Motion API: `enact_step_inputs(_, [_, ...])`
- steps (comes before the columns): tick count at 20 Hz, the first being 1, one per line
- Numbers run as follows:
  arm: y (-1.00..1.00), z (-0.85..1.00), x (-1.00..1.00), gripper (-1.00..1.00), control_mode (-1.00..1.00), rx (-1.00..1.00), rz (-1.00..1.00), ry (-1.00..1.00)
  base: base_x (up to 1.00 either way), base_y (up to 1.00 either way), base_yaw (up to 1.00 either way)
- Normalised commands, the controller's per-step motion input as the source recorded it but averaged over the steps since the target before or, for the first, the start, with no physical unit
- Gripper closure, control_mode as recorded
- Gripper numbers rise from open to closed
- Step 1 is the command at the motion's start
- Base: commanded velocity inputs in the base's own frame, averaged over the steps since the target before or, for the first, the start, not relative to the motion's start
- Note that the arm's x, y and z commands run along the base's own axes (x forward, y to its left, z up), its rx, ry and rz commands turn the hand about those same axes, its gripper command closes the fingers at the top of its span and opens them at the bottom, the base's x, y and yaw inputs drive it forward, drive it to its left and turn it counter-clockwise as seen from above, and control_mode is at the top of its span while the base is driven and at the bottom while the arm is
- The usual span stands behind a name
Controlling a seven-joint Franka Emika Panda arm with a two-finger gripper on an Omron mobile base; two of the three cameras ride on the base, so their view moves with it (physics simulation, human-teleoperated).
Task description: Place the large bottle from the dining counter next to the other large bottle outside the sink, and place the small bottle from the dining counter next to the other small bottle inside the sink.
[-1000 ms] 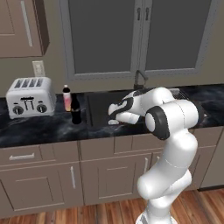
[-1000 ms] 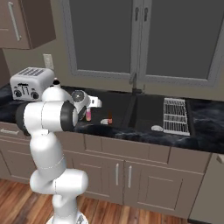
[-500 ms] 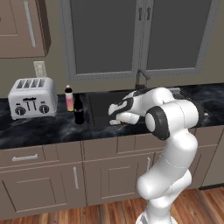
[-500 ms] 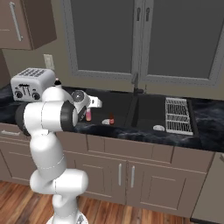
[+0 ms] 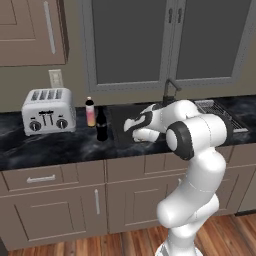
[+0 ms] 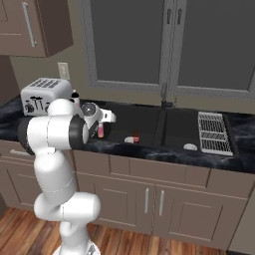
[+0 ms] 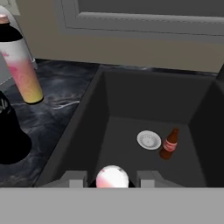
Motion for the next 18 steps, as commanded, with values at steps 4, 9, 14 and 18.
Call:
enact_step_inputs(4, [0.0,0.0,0.0,1.0,1.0,0.0,0.0,0.0,0.26,0.04,0.0])
enact_step_inputs(9, [0.0,0.0,0.0,1.0,1.0,0.0,0.0,0.0,0.32,0.0,-0.01])
enact_step_inputs(14, [0.0,0.0,0.0,1.0,1.0,0.0,0.0,0.0,0.32,0.0,0.0])
enact_step_inputs(18, [0.0,0.0,0.0,1.0,1.0,0.0,0.0,0.0,0.34,0.0,0.0])
